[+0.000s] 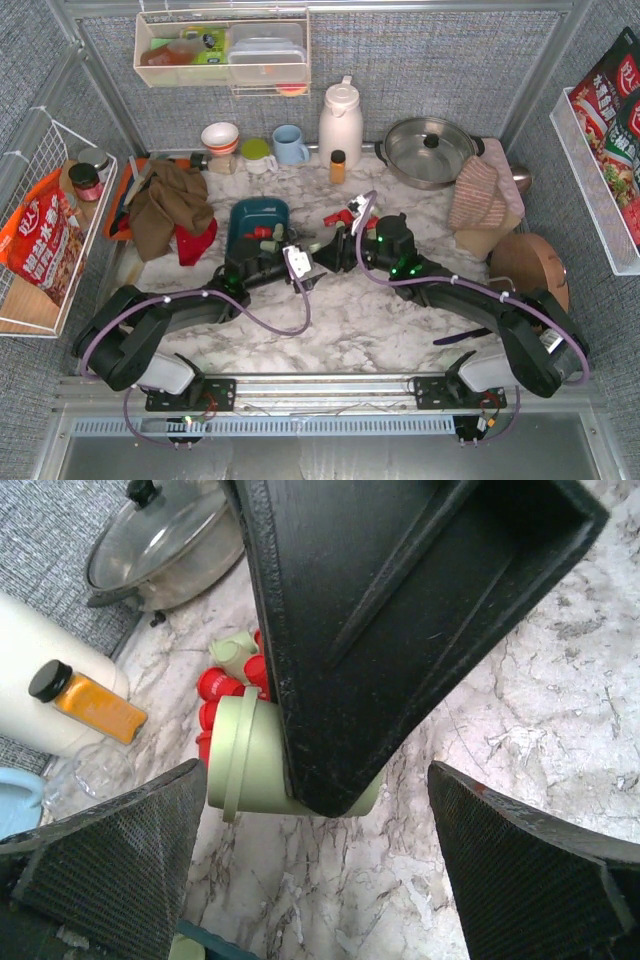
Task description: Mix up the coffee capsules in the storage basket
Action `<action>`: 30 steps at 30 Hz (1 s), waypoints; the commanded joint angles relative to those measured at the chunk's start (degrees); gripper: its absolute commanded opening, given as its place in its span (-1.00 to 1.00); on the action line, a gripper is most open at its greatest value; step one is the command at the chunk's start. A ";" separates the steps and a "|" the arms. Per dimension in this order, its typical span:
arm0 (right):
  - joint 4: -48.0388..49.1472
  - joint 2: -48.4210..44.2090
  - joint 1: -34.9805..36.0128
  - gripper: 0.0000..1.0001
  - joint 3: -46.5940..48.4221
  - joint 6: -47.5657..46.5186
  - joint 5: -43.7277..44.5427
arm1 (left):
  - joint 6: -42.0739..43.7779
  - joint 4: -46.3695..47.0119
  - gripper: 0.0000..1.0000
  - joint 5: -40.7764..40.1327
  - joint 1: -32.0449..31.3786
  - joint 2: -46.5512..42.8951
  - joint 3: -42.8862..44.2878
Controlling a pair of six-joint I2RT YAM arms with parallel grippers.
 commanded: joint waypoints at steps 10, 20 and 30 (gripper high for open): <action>-0.13 1.16 0.55 -0.42 2.05 -0.06 0.62 | -1.20 15.14 0.41 6.02 -0.46 -1.81 -4.82; -0.41 1.46 0.83 -0.39 2.49 0.28 -0.09 | 0.80 14.95 -0.08 5.17 -0.44 -2.34 -5.22; -9.47 -6.57 0.65 0.15 0.75 -4.47 16.94 | -5.87 10.68 -0.37 -10.03 0.98 -2.08 -2.69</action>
